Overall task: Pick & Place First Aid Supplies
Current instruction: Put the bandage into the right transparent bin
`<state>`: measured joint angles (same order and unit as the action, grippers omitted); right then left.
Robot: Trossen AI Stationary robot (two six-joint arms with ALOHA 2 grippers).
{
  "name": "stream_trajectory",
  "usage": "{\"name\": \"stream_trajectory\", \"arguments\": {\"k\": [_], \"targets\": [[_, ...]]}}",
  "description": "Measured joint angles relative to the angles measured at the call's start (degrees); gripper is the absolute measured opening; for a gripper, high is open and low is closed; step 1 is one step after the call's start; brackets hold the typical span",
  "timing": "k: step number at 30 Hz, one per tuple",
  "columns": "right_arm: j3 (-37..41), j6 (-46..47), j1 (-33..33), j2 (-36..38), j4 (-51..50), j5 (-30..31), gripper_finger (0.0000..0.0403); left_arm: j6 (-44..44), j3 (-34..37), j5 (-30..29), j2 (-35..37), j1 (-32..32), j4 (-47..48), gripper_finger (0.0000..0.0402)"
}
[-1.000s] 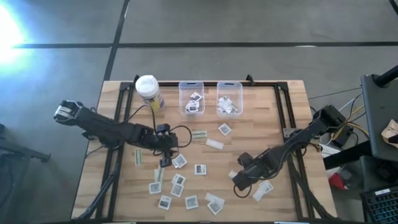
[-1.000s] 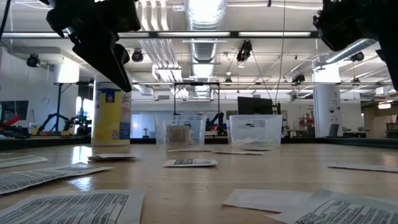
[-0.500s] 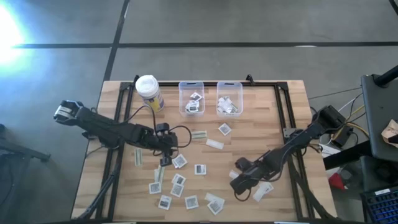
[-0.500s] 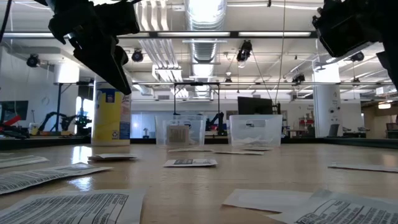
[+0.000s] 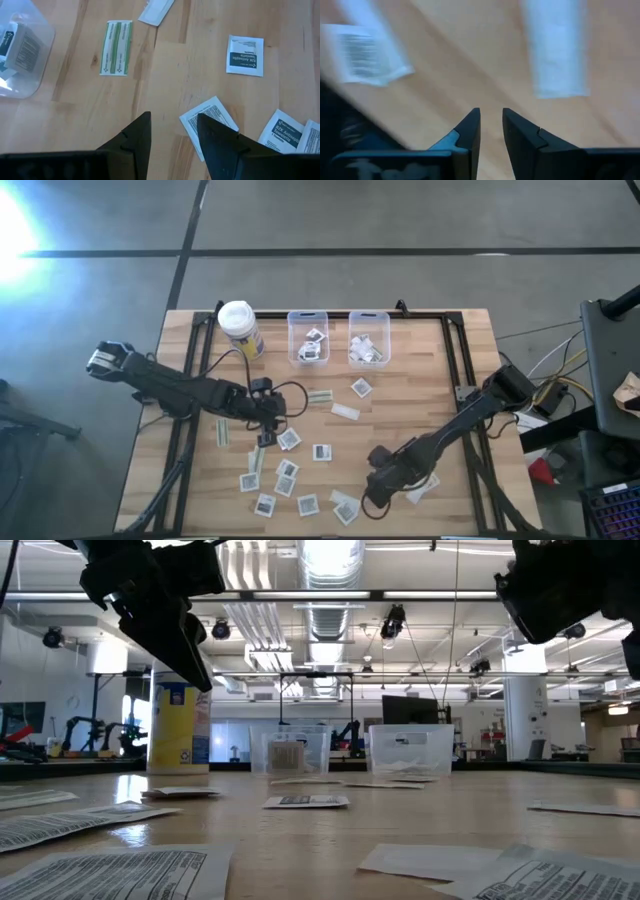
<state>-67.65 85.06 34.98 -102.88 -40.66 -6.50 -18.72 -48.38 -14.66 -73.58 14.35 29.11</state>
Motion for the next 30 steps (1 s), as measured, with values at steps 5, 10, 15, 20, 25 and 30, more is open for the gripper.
{"name": "stream_trajectory", "arguments": {"k": [5,10,15,20,25,30], "targets": [[-2.62,-0.02,0.02,-1.73,-9.85,0.42,0.0074,0.0,0.0,0.0,-0.01,0.0,0.04,0.0151],[-2.56,-2.69,0.01,-2.92,-9.76,0.46,0.008,0.0,0.0,0.0,-0.01,0.0,0.05,0.0151],[-2.33,-4.25,-0.13,-4.24,-9.91,0.65,0.011,0.0,0.0,0.0,-0.01,0.0,0.11,0.0151],[-2.18,-6.07,-0.13,-5.29,-9.97,2.48,0.0144,0.02,0.0,-0.02,-0.01,0.0,0.09,0.0151],[-2.19,-7.96,-0.13,-6.91,-9.86,3.26,0.0161,0.02,0.0,-0.02,-0.01,0.0,0.06,0.0151],[-2.44,-9.49,-0.41,-8.53,-9.75,3.0,0.0164,0.02,-0.01,-0.02,-0.01,0.0,0.03,0.0151]]}}
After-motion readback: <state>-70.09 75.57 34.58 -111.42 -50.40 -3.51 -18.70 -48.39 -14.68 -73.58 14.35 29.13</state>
